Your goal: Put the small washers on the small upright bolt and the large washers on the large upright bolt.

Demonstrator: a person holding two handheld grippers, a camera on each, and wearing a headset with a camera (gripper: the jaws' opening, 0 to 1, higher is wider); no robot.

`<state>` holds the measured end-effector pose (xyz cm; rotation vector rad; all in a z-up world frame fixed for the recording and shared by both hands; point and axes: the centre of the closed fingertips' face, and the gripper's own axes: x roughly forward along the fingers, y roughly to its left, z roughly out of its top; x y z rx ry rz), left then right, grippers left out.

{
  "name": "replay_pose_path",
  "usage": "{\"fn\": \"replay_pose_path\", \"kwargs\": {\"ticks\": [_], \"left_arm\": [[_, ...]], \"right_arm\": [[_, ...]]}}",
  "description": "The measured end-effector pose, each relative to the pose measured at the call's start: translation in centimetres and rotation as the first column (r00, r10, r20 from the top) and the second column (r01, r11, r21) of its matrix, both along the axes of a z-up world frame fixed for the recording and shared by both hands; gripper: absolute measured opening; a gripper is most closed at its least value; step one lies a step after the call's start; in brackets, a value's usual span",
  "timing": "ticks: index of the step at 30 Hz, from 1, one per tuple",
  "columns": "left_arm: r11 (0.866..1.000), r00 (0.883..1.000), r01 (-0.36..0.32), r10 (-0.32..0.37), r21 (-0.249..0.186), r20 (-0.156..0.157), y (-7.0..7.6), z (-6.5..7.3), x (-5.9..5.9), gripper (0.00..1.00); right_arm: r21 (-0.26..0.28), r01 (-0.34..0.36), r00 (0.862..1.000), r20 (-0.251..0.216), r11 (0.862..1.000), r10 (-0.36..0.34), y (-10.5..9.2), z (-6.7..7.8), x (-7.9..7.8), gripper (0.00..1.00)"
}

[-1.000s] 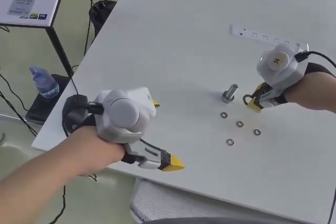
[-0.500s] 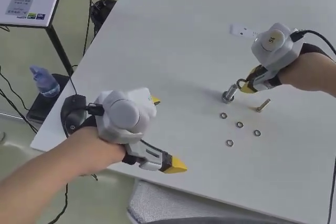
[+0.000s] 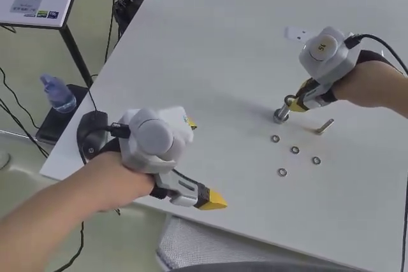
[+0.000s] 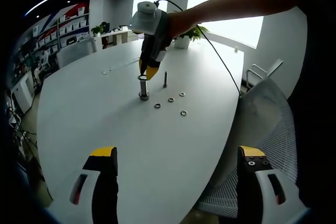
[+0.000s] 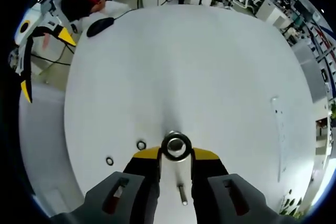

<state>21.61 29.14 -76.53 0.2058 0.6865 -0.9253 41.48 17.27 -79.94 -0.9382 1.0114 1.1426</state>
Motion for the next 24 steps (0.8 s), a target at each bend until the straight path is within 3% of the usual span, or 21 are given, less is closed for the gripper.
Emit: {"fn": "replay_pose_path", "kwargs": {"ticks": [24], "left_arm": [[1.000,1.000,-0.020,0.020,0.009,-0.002,1.0,-0.5,0.2,0.91]], "right_arm": [[-0.039,-0.019,1.000,-0.014,0.999,0.019,0.4,-1.8,-0.3,0.22]]}}
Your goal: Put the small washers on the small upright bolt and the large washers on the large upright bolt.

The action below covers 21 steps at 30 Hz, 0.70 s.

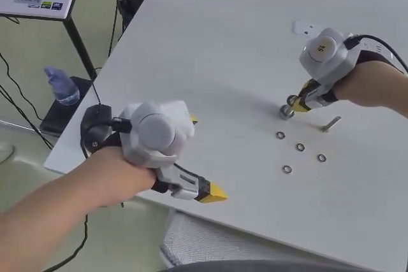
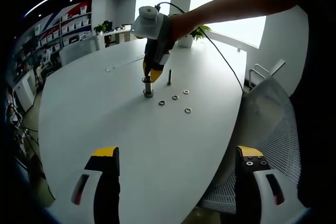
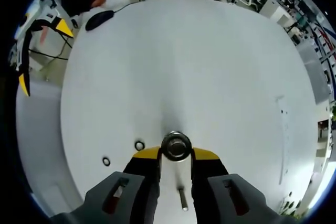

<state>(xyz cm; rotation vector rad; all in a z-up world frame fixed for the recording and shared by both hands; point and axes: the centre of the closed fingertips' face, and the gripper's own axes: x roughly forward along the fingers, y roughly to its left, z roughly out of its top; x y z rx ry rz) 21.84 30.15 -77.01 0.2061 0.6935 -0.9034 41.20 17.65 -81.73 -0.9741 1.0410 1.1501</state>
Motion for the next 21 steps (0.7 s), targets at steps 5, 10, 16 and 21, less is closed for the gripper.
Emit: {"fn": "replay_pose_path", "kwargs": {"ticks": [5,10,16,21], "left_arm": [[1.000,1.000,-0.001,0.001,0.000,-0.008,0.1,-0.1,0.0,0.90],[1.000,1.000,0.004,-0.004,0.001,-0.010,0.1,-0.2,-0.2,0.90],[1.000,1.000,0.004,-0.004,0.002,-0.016,0.1,-0.4,-0.1,0.89],[1.000,1.000,-0.002,0.002,0.002,-0.017,0.1,-0.5,-0.1,0.89]], "right_arm": [[-0.013,-0.004,1.000,-0.009,1.000,0.004,0.0,-0.7,-0.1,0.22],[-0.020,-0.016,1.000,-0.012,1.000,0.016,0.1,-1.8,0.2,0.22],[-0.028,-0.021,1.000,-0.021,0.999,0.020,0.1,-2.5,0.1,0.22],[-0.040,-0.027,0.999,-0.028,0.999,0.026,-0.2,-3.3,0.0,0.22]]}}
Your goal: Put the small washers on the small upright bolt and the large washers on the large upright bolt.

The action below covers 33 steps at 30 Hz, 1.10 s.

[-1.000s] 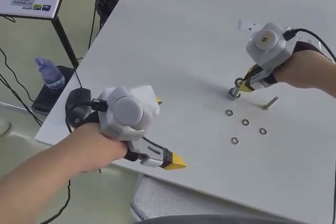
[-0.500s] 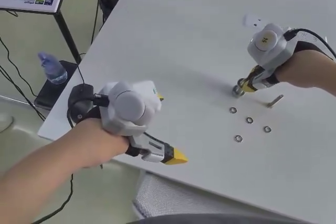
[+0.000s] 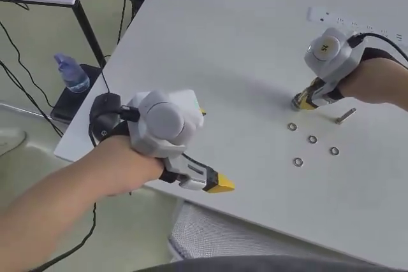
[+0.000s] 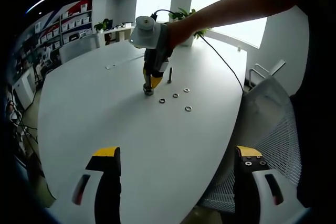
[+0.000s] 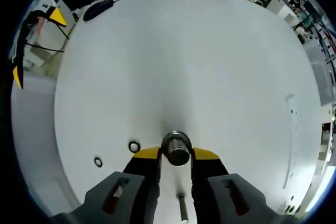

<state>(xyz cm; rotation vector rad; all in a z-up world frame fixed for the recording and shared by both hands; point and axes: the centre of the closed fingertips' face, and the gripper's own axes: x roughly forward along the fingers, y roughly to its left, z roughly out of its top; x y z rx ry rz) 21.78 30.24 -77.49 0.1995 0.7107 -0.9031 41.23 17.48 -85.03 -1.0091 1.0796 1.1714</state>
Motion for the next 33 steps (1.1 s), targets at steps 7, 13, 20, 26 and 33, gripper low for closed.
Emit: {"fn": "replay_pose_path", "kwargs": {"ticks": [7,13,20,26,33], "left_arm": [[1.000,1.000,-0.003,0.003,-0.002,-0.010,-0.2,-0.2,-0.1,0.88],[1.000,1.000,-0.002,0.002,-0.002,-0.017,-0.3,-0.4,-0.3,0.88],[1.000,1.000,-0.008,0.008,-0.002,-0.029,-0.3,-0.7,-0.5,0.87],[1.000,1.000,0.000,0.000,0.005,-0.031,-0.6,-0.7,-0.6,0.87],[1.000,1.000,0.002,-0.001,0.010,-0.025,-0.8,-0.5,-0.3,0.87]], "right_arm": [[-0.003,-0.003,1.000,-0.002,1.000,0.003,0.0,-0.7,0.1,0.22],[-0.003,-0.012,1.000,-0.004,1.000,0.012,0.0,-1.0,0.1,0.22],[0.000,-0.006,1.000,-0.015,1.000,0.006,0.1,-1.0,0.1,0.23],[-0.002,-0.001,1.000,-0.017,1.000,0.001,0.2,-1.0,0.0,0.23],[-0.004,-0.024,1.000,-0.012,1.000,0.024,0.3,-1.2,0.3,0.24]]}}
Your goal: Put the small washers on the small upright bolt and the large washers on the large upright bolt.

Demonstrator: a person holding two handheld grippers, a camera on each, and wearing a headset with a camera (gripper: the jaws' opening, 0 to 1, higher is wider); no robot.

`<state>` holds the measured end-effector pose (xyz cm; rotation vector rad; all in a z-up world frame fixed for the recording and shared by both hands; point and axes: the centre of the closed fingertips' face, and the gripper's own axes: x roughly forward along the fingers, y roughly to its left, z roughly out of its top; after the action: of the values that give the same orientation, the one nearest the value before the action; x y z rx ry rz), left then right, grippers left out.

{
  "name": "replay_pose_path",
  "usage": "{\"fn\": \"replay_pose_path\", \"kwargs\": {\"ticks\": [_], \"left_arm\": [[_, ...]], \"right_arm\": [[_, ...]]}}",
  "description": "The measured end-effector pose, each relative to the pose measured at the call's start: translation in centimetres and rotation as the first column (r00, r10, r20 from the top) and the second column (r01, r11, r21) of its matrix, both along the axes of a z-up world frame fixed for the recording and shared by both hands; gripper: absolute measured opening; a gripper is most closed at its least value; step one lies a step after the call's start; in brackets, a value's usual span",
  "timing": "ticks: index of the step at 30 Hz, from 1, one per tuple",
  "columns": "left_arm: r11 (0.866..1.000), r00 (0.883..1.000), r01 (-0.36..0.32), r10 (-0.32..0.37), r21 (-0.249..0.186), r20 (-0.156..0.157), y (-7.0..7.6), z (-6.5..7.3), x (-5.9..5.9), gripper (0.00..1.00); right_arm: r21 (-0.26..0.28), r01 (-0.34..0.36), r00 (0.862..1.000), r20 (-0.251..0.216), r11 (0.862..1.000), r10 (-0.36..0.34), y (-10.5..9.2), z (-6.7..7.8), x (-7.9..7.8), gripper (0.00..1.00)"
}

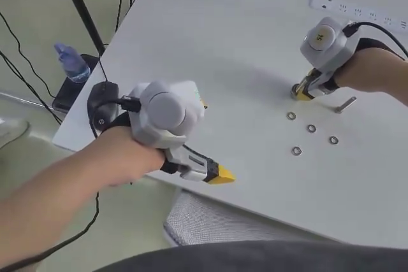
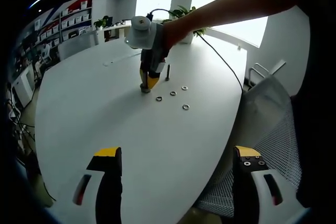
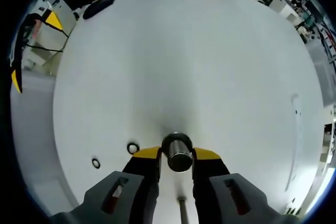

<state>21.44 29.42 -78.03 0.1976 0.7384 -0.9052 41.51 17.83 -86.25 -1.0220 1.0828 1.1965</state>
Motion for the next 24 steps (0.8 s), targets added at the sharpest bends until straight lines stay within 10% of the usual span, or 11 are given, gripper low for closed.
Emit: {"fn": "replay_pose_path", "kwargs": {"ticks": [24], "left_arm": [[1.000,0.999,-0.027,0.027,-0.001,0.016,-1.1,0.7,-0.6,0.88]], "right_arm": [[0.065,-0.038,0.999,-0.016,0.997,0.039,0.4,2.2,-0.8,0.41]]}}
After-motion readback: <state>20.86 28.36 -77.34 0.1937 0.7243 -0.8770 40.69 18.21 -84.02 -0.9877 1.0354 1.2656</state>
